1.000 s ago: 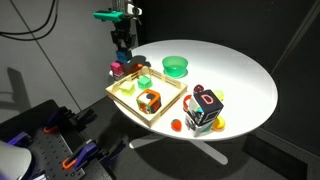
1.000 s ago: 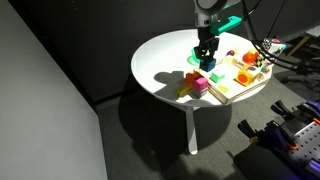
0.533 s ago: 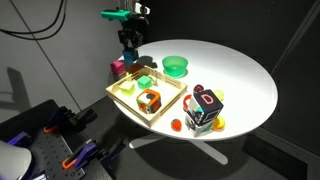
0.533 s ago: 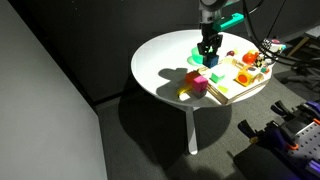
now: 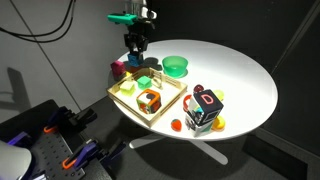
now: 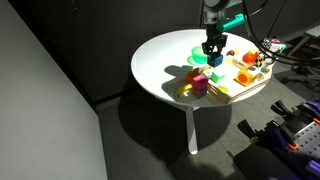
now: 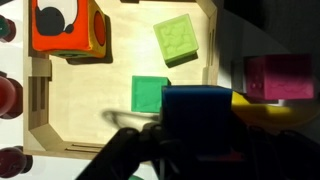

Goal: Put the blue block in the box

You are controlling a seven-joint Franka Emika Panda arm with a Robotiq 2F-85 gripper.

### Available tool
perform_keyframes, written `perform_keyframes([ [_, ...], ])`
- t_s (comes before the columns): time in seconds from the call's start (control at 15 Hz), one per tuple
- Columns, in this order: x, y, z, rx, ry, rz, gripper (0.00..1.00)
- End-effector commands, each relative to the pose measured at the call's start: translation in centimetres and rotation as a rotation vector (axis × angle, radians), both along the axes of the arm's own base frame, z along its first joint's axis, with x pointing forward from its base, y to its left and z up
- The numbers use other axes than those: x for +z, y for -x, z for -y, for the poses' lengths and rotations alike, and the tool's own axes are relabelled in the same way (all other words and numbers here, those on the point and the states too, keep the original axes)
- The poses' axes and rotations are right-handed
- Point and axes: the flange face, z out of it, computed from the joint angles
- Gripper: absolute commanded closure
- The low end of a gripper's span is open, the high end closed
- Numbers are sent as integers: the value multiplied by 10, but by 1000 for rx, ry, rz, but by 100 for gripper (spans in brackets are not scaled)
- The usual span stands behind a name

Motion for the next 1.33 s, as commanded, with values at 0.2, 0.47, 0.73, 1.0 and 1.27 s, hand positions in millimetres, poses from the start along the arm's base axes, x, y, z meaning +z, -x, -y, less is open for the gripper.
perform_keyframes([
  [0.2,6,-2,38,-90,-37,-5,70],
  [0.47,4,2,68,-161,-63,-4,70],
  [0.73,2,8,100,-227,-62,-6,70],
  [1.0,-6,14,128,-266,-46,-2,70],
  [1.27,-17,15,146,-286,-24,37,70],
])
